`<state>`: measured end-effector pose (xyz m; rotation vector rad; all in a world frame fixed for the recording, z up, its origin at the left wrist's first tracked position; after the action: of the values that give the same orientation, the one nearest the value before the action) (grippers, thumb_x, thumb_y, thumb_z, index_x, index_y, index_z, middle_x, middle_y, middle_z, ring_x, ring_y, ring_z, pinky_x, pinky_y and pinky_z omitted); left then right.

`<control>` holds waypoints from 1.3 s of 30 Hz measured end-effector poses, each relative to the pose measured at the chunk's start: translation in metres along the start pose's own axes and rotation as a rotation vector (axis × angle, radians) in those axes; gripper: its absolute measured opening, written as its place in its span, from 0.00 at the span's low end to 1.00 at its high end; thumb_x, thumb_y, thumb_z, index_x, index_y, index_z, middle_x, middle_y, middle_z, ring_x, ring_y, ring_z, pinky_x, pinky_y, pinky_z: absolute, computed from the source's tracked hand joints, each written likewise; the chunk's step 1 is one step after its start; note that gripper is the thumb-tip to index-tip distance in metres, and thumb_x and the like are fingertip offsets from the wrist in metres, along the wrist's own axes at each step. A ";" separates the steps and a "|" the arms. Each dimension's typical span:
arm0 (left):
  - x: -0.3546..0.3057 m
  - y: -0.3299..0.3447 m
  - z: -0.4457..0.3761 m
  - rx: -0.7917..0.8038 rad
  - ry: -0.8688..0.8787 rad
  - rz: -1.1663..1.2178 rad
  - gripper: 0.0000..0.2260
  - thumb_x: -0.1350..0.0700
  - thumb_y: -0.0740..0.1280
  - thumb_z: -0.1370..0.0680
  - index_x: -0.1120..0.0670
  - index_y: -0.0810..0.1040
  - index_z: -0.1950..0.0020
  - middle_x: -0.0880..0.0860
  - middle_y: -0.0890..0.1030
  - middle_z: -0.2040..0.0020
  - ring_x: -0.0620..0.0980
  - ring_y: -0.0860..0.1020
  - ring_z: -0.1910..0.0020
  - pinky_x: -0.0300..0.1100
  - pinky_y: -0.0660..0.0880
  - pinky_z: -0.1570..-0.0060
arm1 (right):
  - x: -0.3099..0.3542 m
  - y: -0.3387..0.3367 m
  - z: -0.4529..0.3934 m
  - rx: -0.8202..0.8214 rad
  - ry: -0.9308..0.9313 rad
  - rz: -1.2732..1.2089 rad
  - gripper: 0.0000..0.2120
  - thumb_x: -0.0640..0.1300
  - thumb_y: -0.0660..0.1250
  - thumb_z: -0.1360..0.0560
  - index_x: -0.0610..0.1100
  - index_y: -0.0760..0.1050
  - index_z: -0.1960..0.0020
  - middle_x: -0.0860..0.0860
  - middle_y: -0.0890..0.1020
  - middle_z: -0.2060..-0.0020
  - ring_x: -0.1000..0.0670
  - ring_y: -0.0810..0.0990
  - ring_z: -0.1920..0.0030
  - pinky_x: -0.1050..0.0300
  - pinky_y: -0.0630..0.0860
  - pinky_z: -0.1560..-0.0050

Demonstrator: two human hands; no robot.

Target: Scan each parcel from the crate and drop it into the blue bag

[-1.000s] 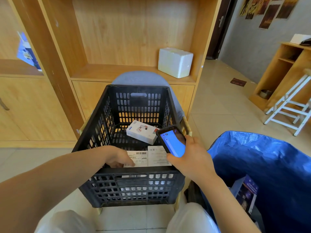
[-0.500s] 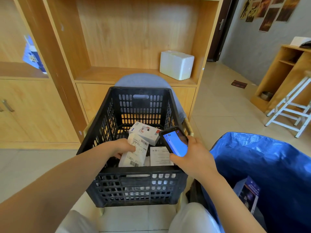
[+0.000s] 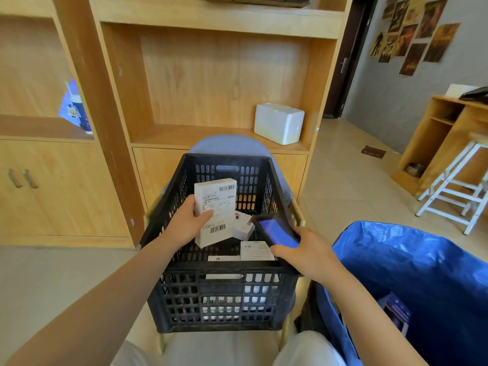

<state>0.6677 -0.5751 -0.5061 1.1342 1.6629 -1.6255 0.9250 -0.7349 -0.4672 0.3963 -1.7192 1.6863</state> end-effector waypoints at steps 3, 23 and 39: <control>-0.001 -0.004 0.002 -0.026 0.010 0.101 0.18 0.55 0.66 0.20 0.52 0.68 0.31 0.48 0.76 0.33 0.49 0.75 0.36 0.46 0.76 0.43 | 0.008 0.007 0.014 0.115 -0.023 -0.085 0.17 0.59 0.74 0.31 0.52 0.76 0.48 0.55 0.83 0.57 0.55 0.82 0.57 0.61 0.75 0.61; 0.000 -0.014 0.011 -0.084 0.001 0.225 0.20 0.56 0.67 0.20 0.51 0.67 0.29 0.49 0.75 0.31 0.51 0.74 0.33 0.54 0.76 0.38 | 0.015 0.021 0.028 0.117 -0.111 0.142 0.21 0.62 0.72 0.33 0.49 0.74 0.49 0.51 0.80 0.56 0.51 0.81 0.57 0.52 0.81 0.56; -0.120 0.033 0.013 0.093 0.137 0.367 0.19 0.51 0.66 0.20 0.51 0.68 0.30 0.46 0.79 0.37 0.44 0.80 0.41 0.50 0.78 0.42 | -0.052 -0.045 0.055 -0.091 0.006 -0.020 0.18 0.61 0.72 0.34 0.53 0.74 0.51 0.56 0.79 0.57 0.55 0.78 0.57 0.57 0.76 0.59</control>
<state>0.7529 -0.6140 -0.4229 1.5257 1.3679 -1.4276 0.9772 -0.8055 -0.4630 0.3651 -1.7751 1.5864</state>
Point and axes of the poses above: each hand's wrist, its own z-axis away from the middle knuckle, its own y-axis out of the palm, x = y × z, the point moved 5 cm from there along -z, towards the middle knuckle
